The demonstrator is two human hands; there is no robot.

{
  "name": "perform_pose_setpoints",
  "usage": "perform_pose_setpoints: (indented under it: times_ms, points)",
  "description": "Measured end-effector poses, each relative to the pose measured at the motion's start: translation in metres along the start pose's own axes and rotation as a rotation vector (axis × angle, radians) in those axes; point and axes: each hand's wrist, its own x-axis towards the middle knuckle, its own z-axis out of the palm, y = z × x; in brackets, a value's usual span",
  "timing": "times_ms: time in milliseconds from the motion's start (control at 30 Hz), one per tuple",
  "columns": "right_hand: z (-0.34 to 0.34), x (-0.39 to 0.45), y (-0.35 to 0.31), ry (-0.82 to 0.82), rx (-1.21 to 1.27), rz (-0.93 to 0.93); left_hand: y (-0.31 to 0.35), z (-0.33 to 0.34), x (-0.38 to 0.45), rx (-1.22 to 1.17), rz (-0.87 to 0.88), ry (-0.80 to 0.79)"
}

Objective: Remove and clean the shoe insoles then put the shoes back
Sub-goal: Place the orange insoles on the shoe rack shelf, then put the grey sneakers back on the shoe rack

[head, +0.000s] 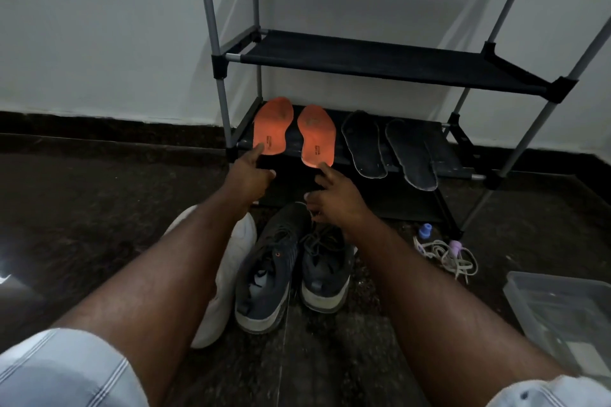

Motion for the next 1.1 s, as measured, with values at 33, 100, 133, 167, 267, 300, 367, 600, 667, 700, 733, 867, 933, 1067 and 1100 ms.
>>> perform_pose_setpoints:
  times_ms: [33,100,133,167,267,300,367,600,667,700,733,867,933,1067,1100]
  points:
    - [0.000,-0.008,0.004,0.089,-0.103,-0.056,-0.007,-0.004,-0.006,0.144,0.041,0.030]
    - [-0.006,-0.030,0.015,0.209,-0.450,-0.152,-0.020,-0.011,-0.028,0.474,0.104,-0.015]
    - [-0.009,-0.043,0.023,0.171,-0.615,-0.155,-0.026,-0.014,-0.044,0.669,0.114,-0.125]
    - [-0.009,-0.058,0.032,0.069,-0.751,-0.124,-0.030,-0.015,-0.063,0.867,0.090,-0.296]
    - [0.002,-0.091,0.062,-0.186,-0.939,-0.026,-0.055,-0.008,-0.114,1.320,-0.068,-0.673]
    - [0.006,-0.097,0.071,-0.191,-0.950,-0.032,-0.065,-0.006,-0.123,1.382,-0.070,-0.660]
    - [0.013,-0.100,0.083,-0.163,-0.976,-0.043,-0.086,-0.001,-0.129,1.409,0.006,-0.583]
    - [0.017,-0.122,0.089,-0.068,-1.072,-0.106,-0.091,0.006,-0.156,1.349,0.254,-0.395]
    - [0.014,-0.142,0.082,-0.028,-1.064,-0.126,-0.077,0.004,-0.171,1.297,0.270,-0.390]
    - [0.012,-0.154,0.077,-0.008,-1.058,-0.130,-0.068,0.003,-0.181,1.275,0.285,-0.387]
    - [0.010,-0.169,0.070,0.006,-1.054,-0.139,-0.060,0.001,-0.192,1.258,0.307,-0.380]
    - [-0.001,-0.234,0.036,0.067,-1.007,-0.187,-0.019,-0.013,-0.245,1.206,0.348,-0.322]
    - [-0.008,-0.266,0.019,0.124,-0.986,-0.220,0.003,-0.020,-0.271,1.190,0.396,-0.280]
    - [-0.016,-0.306,-0.007,0.189,-0.978,-0.236,0.041,-0.021,-0.310,1.208,0.458,-0.256]
    - [-0.018,-0.309,-0.010,0.197,-0.970,-0.221,0.047,-0.018,-0.314,1.223,0.465,-0.266]
